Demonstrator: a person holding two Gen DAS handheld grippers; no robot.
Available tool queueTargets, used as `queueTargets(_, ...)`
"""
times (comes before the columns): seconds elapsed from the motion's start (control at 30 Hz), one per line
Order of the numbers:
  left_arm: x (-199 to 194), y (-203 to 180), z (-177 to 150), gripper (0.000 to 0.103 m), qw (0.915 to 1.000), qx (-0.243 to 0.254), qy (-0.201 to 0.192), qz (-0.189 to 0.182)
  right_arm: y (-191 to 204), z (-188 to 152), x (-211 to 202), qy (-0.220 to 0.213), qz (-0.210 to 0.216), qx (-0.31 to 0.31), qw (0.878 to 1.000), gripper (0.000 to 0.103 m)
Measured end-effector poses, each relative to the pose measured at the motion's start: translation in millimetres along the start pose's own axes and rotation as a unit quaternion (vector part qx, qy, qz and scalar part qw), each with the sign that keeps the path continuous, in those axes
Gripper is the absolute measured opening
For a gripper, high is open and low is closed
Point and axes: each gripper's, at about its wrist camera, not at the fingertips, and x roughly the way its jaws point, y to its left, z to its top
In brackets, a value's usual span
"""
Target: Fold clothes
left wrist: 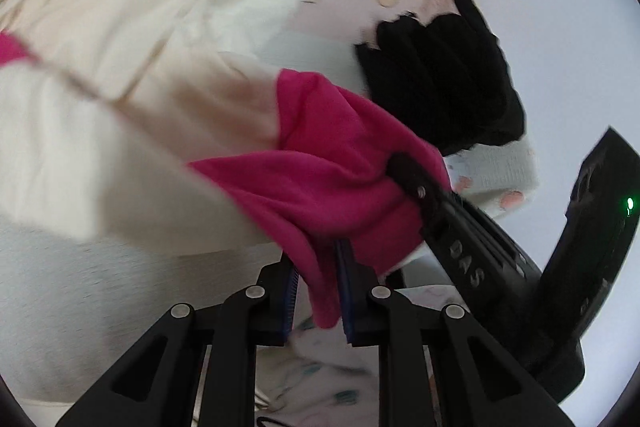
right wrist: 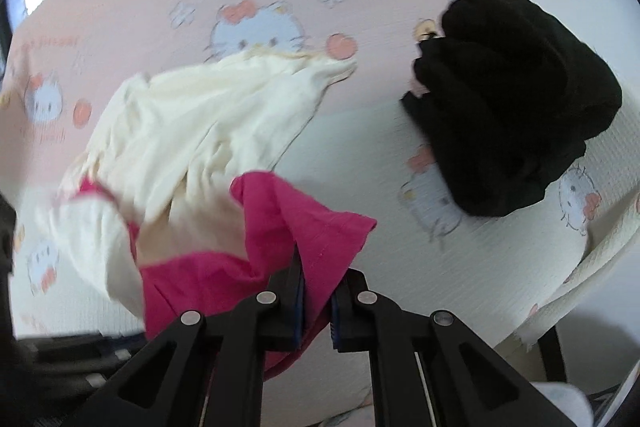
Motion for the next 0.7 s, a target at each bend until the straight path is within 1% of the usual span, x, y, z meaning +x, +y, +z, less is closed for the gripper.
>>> queueTargets(0.1,14.4,-20.5,8.5,0.015,0.9998,0.015,0.007,-0.007,-25.3,11.9,-2.3,-0.008,-0.010,0.007,1.000,0.007)
queueTargets(0.13,19.2,-27.3,11.3,0.013,0.9997,0.020,0.009,-0.009,-33.6,15.6,-2.6,-0.010,-0.014,0.008,1.000,0.007)
queueTargets(0.27,38.1,-52.9,22.9,0.013,0.9990,0.037,0.018,-0.018,-55.6,26.5,2.2,-0.019,-0.034,0.015,0.999,0.007)
queueTargets(0.4,45.7,-55.1,35.7,0.013,0.9995,0.019,0.007,-0.024,-85.1,28.6,14.0,-0.008,-0.024,0.066,0.997,0.006)
queueTargets(0.47,52.3,-55.9,42.0,0.013,0.9995,0.014,0.015,-0.025,-95.0,28.2,18.9,-0.008,-0.031,0.084,0.996,0.006)
queueTargets(0.63,63.0,-65.2,51.5,0.013,0.9988,0.046,0.018,0.000,-115.8,34.4,30.7,-0.012,-0.040,0.122,0.992,0.006)
queueTargets(0.7,62.6,-67.0,52.5,0.013,0.9979,0.062,0.011,0.013,-122.9,39.1,33.9,-0.017,-0.045,0.130,0.990,0.006)
